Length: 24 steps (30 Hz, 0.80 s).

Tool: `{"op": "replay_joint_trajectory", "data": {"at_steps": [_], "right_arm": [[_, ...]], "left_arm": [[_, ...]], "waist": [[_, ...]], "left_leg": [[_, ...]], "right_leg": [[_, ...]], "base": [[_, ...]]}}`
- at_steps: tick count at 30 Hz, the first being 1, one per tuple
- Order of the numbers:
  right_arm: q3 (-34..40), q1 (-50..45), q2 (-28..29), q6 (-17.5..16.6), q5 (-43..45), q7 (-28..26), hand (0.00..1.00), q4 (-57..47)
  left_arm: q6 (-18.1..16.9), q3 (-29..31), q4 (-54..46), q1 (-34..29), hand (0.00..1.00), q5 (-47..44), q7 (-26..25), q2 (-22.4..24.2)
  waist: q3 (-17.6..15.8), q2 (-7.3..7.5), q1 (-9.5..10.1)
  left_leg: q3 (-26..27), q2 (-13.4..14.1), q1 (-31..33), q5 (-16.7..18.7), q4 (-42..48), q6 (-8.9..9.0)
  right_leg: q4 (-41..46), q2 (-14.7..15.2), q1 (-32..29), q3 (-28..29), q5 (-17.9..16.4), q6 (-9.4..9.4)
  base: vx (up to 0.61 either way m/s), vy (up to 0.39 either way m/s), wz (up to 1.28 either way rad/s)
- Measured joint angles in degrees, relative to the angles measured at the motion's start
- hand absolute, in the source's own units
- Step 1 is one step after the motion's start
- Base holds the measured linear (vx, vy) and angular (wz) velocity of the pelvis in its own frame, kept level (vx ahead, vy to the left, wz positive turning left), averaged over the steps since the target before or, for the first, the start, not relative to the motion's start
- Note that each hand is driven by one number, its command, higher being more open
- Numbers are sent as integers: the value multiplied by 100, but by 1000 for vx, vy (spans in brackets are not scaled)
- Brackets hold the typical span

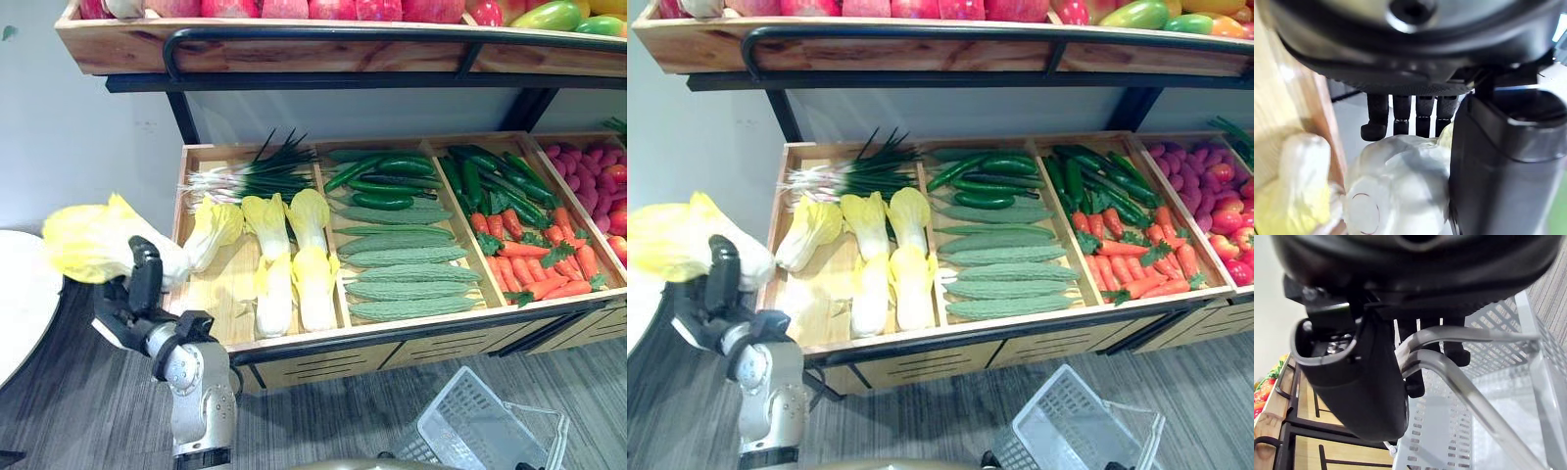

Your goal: Pick vegetable in the basket

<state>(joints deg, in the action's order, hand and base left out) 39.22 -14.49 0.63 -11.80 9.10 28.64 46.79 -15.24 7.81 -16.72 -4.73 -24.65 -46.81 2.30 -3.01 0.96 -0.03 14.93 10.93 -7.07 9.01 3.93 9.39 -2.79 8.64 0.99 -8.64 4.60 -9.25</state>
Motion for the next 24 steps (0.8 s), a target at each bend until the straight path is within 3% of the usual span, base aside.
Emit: {"op": "replay_joint_trajectory", "data": {"at_steps": [8, 13, 15, 18, 24], "right_arm": [[-70, 20, -91, -5, -449, 74, 0, -954], [-393, 11, -625, -19, -1185, 4, 0, -1556], [-590, 0, -1041, -63, -1384, -297, 0, -1851], [-762, 7, -1395, -128, -1407, -593, 0, -2097], [-1163, -8, -2122, -565, -1586, -1501, 0, -2903]], "left_arm": [[-197, -686, -454, 139, 0, 566, 823, -475], [-189, -1349, -452, 240, 0, 759, 1681, -800], [-185, -1711, -446, 377, 0, 900, 2250, -1089], [-178, -1998, -444, 532, 0, 906, 2718, -1394], [-167, -2538, -439, 944, 0, 965, 3983, -1984]], "waist": [[127, -122, -39], [141, -145, -188], [145, -155, -301], [149, -179, -365], [39, -267, -546]], "left_leg": [[387, 81, -8, 117, 139, 32], [883, 96, -220, 198, 176, 58], [1191, 86, -377, 234, 176, 83], [1471, 74, -510, 277, 192, 92], [2117, 60, -862, 440, 272, 95]], "right_leg": [[130, -113, -279, 418, 1, 1], [221, -225, -452, 935, 19, 21], [291, -291, -532, 1237, 28, 25], [357, -361, -614, 1510, 39, 21], [356, -540, -670, 2138, 174, -10]], "base": [[-9, -2, -25], [13, 21, -56], [24, 34, -63], [11, 23, -59], [-10, 13, -58]]}}
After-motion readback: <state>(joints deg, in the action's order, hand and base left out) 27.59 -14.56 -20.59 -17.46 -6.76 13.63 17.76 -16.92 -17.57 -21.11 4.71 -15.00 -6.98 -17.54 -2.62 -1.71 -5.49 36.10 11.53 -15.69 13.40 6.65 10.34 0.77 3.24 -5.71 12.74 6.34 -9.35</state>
